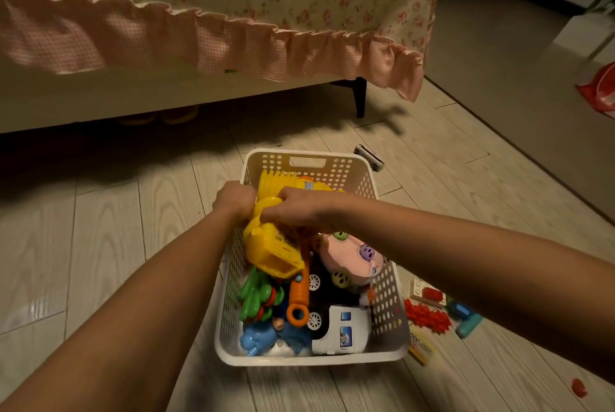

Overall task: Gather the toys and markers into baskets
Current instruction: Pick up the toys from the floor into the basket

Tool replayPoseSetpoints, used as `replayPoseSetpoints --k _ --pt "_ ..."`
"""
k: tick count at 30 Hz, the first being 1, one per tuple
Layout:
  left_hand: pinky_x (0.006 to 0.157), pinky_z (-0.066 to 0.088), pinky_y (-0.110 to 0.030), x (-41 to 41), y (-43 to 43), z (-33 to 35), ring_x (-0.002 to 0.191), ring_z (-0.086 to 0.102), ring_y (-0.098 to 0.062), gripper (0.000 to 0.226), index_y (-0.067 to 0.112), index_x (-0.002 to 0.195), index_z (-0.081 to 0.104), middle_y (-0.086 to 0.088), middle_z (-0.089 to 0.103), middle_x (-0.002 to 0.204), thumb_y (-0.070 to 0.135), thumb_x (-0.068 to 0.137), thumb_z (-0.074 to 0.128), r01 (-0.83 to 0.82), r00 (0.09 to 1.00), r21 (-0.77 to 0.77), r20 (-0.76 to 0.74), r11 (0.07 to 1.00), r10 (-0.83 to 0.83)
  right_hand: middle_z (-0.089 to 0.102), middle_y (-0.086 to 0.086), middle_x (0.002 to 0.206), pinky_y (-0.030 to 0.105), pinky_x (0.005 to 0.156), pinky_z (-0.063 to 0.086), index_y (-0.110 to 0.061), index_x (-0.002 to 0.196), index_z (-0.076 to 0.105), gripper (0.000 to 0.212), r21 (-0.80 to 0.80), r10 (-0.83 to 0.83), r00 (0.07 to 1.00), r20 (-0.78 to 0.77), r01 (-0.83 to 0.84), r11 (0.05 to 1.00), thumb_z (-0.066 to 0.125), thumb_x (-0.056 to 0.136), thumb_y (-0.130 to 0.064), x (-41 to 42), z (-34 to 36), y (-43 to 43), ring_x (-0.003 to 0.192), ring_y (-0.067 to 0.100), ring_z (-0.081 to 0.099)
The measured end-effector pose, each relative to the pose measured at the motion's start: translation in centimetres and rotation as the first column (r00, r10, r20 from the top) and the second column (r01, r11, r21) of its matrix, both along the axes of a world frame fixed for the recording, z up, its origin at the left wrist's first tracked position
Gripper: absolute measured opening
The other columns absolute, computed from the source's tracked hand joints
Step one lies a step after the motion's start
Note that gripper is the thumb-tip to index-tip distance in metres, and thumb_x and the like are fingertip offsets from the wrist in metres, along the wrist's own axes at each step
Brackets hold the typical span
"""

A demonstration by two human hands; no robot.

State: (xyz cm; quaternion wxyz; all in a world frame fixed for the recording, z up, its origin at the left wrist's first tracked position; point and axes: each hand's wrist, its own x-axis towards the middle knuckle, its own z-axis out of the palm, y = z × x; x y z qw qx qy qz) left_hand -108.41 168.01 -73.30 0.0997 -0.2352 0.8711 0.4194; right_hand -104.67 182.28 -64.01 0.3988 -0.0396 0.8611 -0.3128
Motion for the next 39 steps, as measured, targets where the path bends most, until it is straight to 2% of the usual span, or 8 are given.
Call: replayPoseSetpoints --k 5,9,13,17,20,27,33,39 --pt "0.068 0.041 -0.032 0.0 0.0 -0.2 0.081 0.056 -0.031 0.02 0.005 0.096 0.059 -0.014 0.059 0.089 0.019 0.091 0.045 -0.013 1.0 0.026 -0.005 1.0 0.013 0.046 0.015 0.141 0.038 0.096 0.046 -0.007 0.144 0.036 0.067 0.087 0.046 0.974 -0.223 -0.027 0.996 0.047 0.096 -0.051 -1.2 0.1 0.3 0.12 0.031 0.052" --pt "0.07 0.044 -0.033 0.0 -0.1 -0.3 0.083 0.057 -0.03 0.022 0.006 0.098 0.058 -0.013 0.059 0.091 0.022 0.092 0.044 -0.017 1.0 0.042 -0.01 0.999 0.017 0.059 0.009 0.11 0.033 0.071 0.049 -0.009 0.121 0.05 0.038 -0.071 -0.181 0.859 -0.478 0.168 0.983 0.045 0.099 -0.04 -4.1 1.8 4.6 0.091 0.021 0.057" --pt "0.07 0.042 -0.033 -0.1 -0.1 -0.5 0.084 0.056 -0.03 0.018 0.007 0.097 0.056 -0.013 0.058 0.092 0.02 0.092 0.044 -0.014 1.0 0.026 -0.017 1.0 0.014 0.059 0.011 0.11 0.034 0.074 0.047 -0.011 0.112 0.051 0.02 0.037 -0.272 0.744 -0.61 0.37 0.928 0.048 0.096 -0.021 -5.8 -0.4 11.2 0.094 0.025 0.057" --pt "0.068 0.042 -0.033 -0.1 -0.1 -0.5 0.081 0.055 -0.03 0.021 0.004 0.096 0.057 -0.014 0.058 0.09 0.019 0.093 0.043 -0.003 1.0 -0.002 -0.018 1.0 0.003 0.055 0.014 0.125 0.034 0.079 0.047 -0.012 0.127 0.048 0.039 0.406 0.028 0.891 -0.454 0.178 0.897 0.056 0.088 -0.013 -4.9 -5.2 16.7 0.103 0.027 0.056" --pt "0.071 0.044 -0.035 -0.1 -0.1 -0.5 0.082 0.055 -0.031 0.018 0.005 0.094 0.055 -0.014 0.058 0.09 0.018 0.092 0.043 -0.015 1.0 -0.005 -0.018 1.0 0.015 0.051 0.011 0.132 0.041 0.095 0.049 -0.021 0.136 0.039 0.07 0.53 0.234 0.952 -0.199 -0.096 0.843 0.072 0.078 -0.04 -3.2 -8.4 18.4 0.112 0.028 0.054" --pt "0.067 0.042 -0.031 -0.1 0.0 -0.6 0.081 0.055 -0.029 0.019 0.006 0.094 0.055 -0.014 0.058 0.09 0.02 0.095 0.042 -0.024 0.999 -0.004 -0.025 1.0 0.024 0.047 0.006 0.125 0.043 0.085 0.051 -0.03 0.142 0.027 0.078 0.711 0.519 0.827 -0.216 -0.231 0.664 0.068 0.079 -0.05 -0.7 -13.1 20.0 0.11 0.027 0.052" --pt "0.061 0.043 -0.029 -0.2 0.2 -0.6 0.08 0.056 -0.028 0.023 0.005 0.098 0.056 -0.013 0.058 0.09 0.021 0.096 0.04 -0.034 0.999 -0.009 -0.017 0.999 0.034 0.052 0.005 0.116 0.039 0.078 0.053 -0.026 0.135 0.035 0.063 0.73 0.556 0.781 -0.284 -0.2 0.654 0.066 0.083 -0.039 -0.8 -14.1 20.8 0.1 0.025 0.056" --pt "0.06 0.041 -0.029 0.0 0.2 -0.4 0.082 0.055 -0.028 0.028 0.0 0.108 0.057 -0.016 0.058 0.095 0.019 0.095 0.04 -0.038 0.999 -0.018 -0.014 0.999 0.038 0.058 0.006 0.113 0.041 0.075 0.058 -0.023 0.132 0.036 0.066 0.511 0.198 0.823 -0.532 0.125 0.851 0.07 0.079 -0.041 -3.0 -7.1 20.6 0.091 0.023 0.06"
